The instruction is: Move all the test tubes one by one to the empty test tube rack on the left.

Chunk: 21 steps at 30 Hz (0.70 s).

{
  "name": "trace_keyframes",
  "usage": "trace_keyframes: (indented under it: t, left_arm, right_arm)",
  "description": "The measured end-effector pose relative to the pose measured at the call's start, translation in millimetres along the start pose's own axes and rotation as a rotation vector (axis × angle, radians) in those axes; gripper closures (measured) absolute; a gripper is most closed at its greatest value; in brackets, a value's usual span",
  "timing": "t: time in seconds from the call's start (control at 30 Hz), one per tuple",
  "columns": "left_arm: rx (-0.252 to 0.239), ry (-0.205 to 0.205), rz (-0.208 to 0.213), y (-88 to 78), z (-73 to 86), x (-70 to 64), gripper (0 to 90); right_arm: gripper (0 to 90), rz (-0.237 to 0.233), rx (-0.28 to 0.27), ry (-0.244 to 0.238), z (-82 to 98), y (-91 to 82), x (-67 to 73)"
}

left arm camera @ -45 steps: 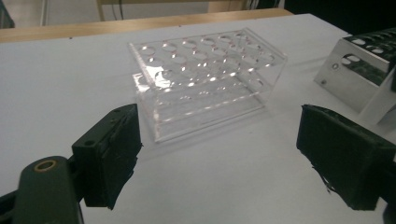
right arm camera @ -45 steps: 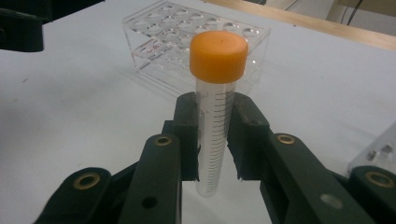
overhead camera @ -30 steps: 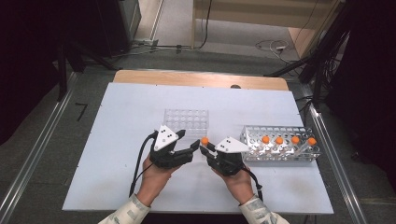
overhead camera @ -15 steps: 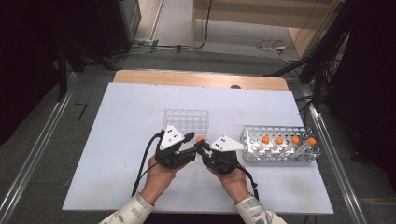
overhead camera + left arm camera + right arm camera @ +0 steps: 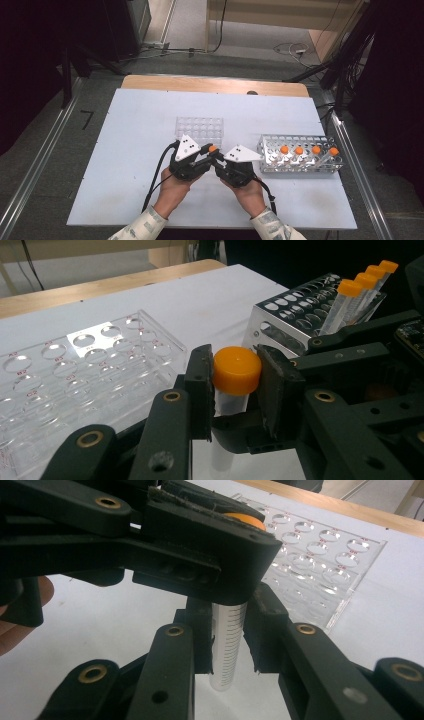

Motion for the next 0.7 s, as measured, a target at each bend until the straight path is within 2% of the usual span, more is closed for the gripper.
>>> trace_keyframes:
  t: [0.27, 0.37, 0.4, 0.43, 0.47, 0.67, 0.7]
  left_arm:
    - [0.002, -0.008, -0.003, 0.8, -0.3, 0.1, 70.2]
    - [-0.001, -0.011, -0.004, 0.6, -0.7, 0.8, 70.3]
    - [0.000, -0.013, -0.005, 0.4, -0.9, 1.5, 70.3]
    - [0.000, -0.016, -0.005, 0.3, -1.0, 2.3, 70.3]
    - [-0.001, -0.020, -0.006, 0.4, -1.2, 3.2, 70.3]
    - [-0.004, -0.036, -0.009, -0.5, -2.2, 7.9, 70.3]
    - [-0.005, -0.035, -0.013, -0.8, -2.3, 8.4, 70.3]
  right_arm:
    - [69.1, -0.008, 0.003, 0.002, 0.8, 0.1, -1.1]
    - [58.0, -0.027, 0.009, 0.001, 1.2, -0.4, -1.5]
    - [58.0, -0.027, 0.009, 0.001, 1.2, -0.4, -1.5]
    - [47.3, -0.029, 0.016, 0.003, 1.7, -0.9, -1.9]
    - [42.6, -0.028, 0.021, 0.001, 2.0, -1.0, -2.6]
    - [28.3, -0.022, 0.048, -0.001, 9.6, -7.5, -7.1]
    - [28.3, -0.022, 0.048, -0.001, 9.6, -7.5, -7.1]
Point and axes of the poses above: each handheld gripper's, and its own axes: y roughly forward along the jaws, z roughly out of its underside, x roughly to its left, the point moved 3 cm from there along y, roughly forward along the jaws, and after that the axes turned 12 degrees about x, right-handed, at the moved point
